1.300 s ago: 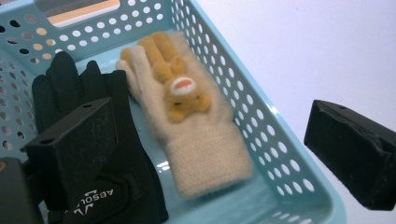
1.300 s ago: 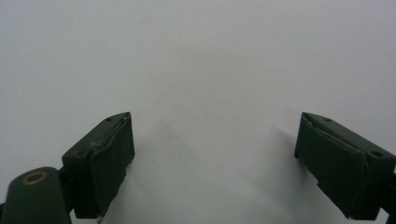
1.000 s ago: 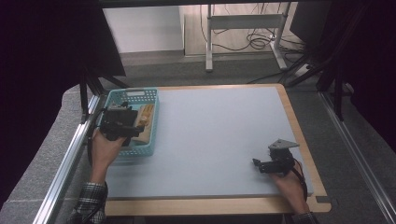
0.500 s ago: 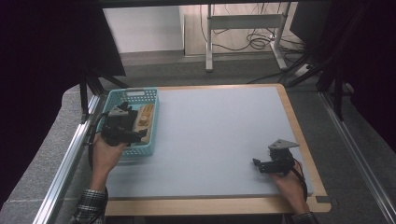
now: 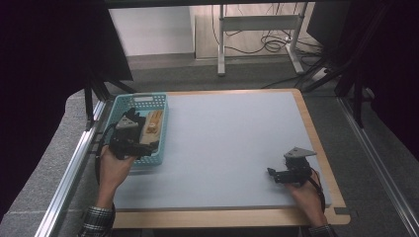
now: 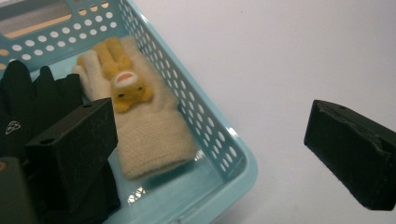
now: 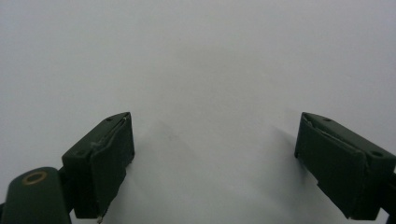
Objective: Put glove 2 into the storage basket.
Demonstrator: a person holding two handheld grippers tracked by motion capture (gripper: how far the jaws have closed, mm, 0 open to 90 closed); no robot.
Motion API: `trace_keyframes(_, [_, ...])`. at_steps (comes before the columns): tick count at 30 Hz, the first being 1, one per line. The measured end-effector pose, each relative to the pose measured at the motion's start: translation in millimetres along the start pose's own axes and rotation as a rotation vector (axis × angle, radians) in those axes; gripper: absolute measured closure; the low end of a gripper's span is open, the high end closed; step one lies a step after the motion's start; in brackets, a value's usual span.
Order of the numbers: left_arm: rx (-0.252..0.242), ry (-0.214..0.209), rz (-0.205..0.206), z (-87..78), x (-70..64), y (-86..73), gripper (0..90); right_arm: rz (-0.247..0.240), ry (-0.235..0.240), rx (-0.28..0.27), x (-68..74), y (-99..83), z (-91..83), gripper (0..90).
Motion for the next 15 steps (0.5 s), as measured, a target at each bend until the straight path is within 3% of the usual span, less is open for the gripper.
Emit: trace_keyframes(15, [-0.025,-0.032,0.029,0.8,-18.0,-2.9,3.2,0.000,0.000,0.000,0.0,0.1,0.0,11.4])
Point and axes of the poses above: each handheld gripper's, and its own axes: z roughly forward along the jaws, y roughly out of its top, x roughly to its left, the point moved 3 cm from there along z, roughly forward along the jaws, and after that the axes turned 12 degrees about x, right-handed, at the moved point
